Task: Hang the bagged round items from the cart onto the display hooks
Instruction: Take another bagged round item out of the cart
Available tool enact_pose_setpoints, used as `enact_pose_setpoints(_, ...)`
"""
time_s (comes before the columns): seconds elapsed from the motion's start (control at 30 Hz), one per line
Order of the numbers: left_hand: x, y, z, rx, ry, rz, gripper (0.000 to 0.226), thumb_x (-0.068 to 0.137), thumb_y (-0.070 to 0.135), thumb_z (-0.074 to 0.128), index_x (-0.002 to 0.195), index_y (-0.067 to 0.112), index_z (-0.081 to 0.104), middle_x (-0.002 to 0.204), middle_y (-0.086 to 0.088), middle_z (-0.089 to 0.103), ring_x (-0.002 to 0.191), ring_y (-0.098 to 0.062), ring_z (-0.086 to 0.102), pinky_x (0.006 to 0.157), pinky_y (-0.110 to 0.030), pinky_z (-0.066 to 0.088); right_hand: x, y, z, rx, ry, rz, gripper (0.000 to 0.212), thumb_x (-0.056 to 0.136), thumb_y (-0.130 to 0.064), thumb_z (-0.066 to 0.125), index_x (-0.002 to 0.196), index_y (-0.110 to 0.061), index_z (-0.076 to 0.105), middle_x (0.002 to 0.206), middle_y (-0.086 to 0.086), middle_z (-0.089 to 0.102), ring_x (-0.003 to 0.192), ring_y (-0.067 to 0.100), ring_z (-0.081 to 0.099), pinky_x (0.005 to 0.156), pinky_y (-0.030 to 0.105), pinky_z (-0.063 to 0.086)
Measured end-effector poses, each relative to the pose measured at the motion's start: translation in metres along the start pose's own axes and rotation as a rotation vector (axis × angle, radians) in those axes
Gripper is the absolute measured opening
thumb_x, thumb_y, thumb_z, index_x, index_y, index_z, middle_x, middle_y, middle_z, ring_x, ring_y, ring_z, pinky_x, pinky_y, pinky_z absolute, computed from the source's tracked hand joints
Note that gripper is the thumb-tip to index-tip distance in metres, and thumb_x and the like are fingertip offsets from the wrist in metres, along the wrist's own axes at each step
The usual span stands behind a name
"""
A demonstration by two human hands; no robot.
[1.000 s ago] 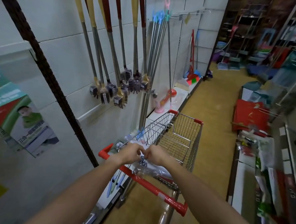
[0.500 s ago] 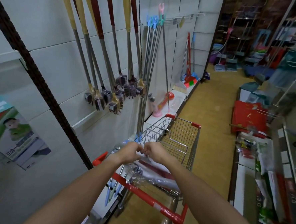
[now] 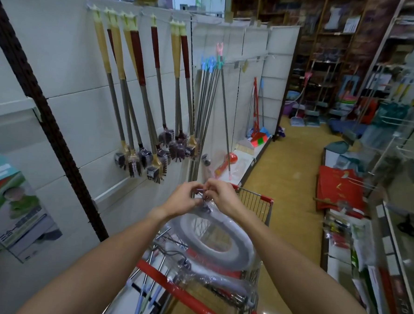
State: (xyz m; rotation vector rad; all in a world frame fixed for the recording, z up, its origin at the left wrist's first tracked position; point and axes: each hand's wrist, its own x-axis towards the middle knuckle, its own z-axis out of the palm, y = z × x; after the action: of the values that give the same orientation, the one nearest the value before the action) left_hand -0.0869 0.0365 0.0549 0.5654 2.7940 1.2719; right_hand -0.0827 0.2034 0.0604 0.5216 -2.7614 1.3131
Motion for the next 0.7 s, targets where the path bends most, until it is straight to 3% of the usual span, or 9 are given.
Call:
enact_pose_setpoints(0.1, 0.003, 0.011, -0.015, -0.119, 0.028, 0.019, 0.026, 0.083, 0.005, 0.071, 0.108, 0.011, 0.069, 0.101, -0.001, 0.076, 0.098, -0.011, 0.071, 0.092, -0.031, 0.055, 0.007, -0.018, -0.015, 0.002, 0.031, -0.042, 0.015, 0.092, 0.001, 0.057, 0.087, -0.012, 0.063, 0.087, 0.013, 0.075, 0.084, 0.025, 0.072, 0.080, 0.036, 0.057)
enact_pose_setpoints(0.2, 0.003, 0.026, -0.034, -0.194, 0.114, 0.046, 0.019, 0.084, 0.002, 0.071, 0.103, 0.006, 0.070, 0.096, -0.004, 0.077, 0.090, -0.011, 0.073, 0.085, -0.023, 0.056, 0.018, -0.035, -0.028, 0.038, 0.075, -0.071, 0.009, 0.092, -0.002, 0.060, 0.089, -0.008, 0.065, 0.085, 0.010, 0.075, 0.082, 0.024, 0.072, 0.079, 0.038, 0.059)
enact_pose_setpoints(0.33, -0.001, 0.043, -0.062, -0.250, 0.270, 0.104, 0.016, 0.082, 0.001, 0.074, 0.098, 0.000, 0.071, 0.092, -0.010, 0.076, 0.086, -0.015, 0.074, 0.081, -0.022, 0.058, 0.029, -0.069, -0.042, 0.136, 0.130, -0.102, 0.007, 0.092, 0.002, 0.060, 0.095, 0.003, 0.067, 0.083, 0.008, 0.073, 0.069, 0.010, 0.065, 0.068, 0.013, 0.052)
enact_pose_setpoints(0.47, -0.006, 0.055, -0.090, -0.285, 0.381, 0.147, 0.012, 0.082, 0.001, 0.074, 0.093, -0.003, 0.071, 0.089, -0.016, 0.075, 0.079, -0.012, 0.071, 0.077, -0.019, 0.057, 0.037, -0.102, -0.048, 0.194, 0.152, -0.154, 0.011, 0.091, 0.001, 0.063, 0.087, -0.008, 0.066, 0.080, 0.008, 0.070, 0.063, 0.004, 0.061, 0.057, 0.009, 0.046)
enact_pose_setpoints(0.53, -0.011, 0.059, -0.103, -0.295, 0.406, 0.163, 0.009, 0.084, 0.002, 0.072, 0.092, -0.001, 0.070, 0.085, -0.012, 0.074, 0.076, -0.006, 0.069, 0.075, -0.018, 0.055, 0.045, -0.115, -0.046, 0.211, 0.158, -0.171, 0.019, 0.091, -0.001, 0.065, 0.080, -0.017, 0.065, 0.079, 0.006, 0.071, 0.065, 0.009, 0.063, 0.062, 0.013, 0.049)
enact_pose_setpoints(0.6, -0.018, 0.061, -0.115, -0.298, 0.434, 0.170, 0.005, 0.086, 0.001, 0.070, 0.090, 0.004, 0.070, 0.081, -0.006, 0.072, 0.071, -0.002, 0.067, 0.071, -0.015, 0.053, 0.051, -0.129, -0.041, 0.236, 0.166, -0.186, 0.028, 0.089, -0.002, 0.067, 0.073, -0.025, 0.065, 0.076, 0.002, 0.072, 0.069, 0.014, 0.066, 0.070, 0.026, 0.055)
enact_pose_setpoints(0.7, -0.033, 0.058, -0.133, -0.307, 0.486, 0.163, 0.011, 0.086, 0.003, 0.071, 0.086, 0.014, 0.070, 0.080, -0.002, 0.072, 0.073, -0.004, 0.067, 0.072, -0.016, 0.052, 0.056, -0.148, -0.029, 0.279, 0.144, -0.211, 0.030, 0.088, -0.002, 0.069, 0.071, -0.026, 0.066, 0.073, 0.000, 0.072, 0.071, 0.014, 0.069, 0.073, 0.031, 0.057)
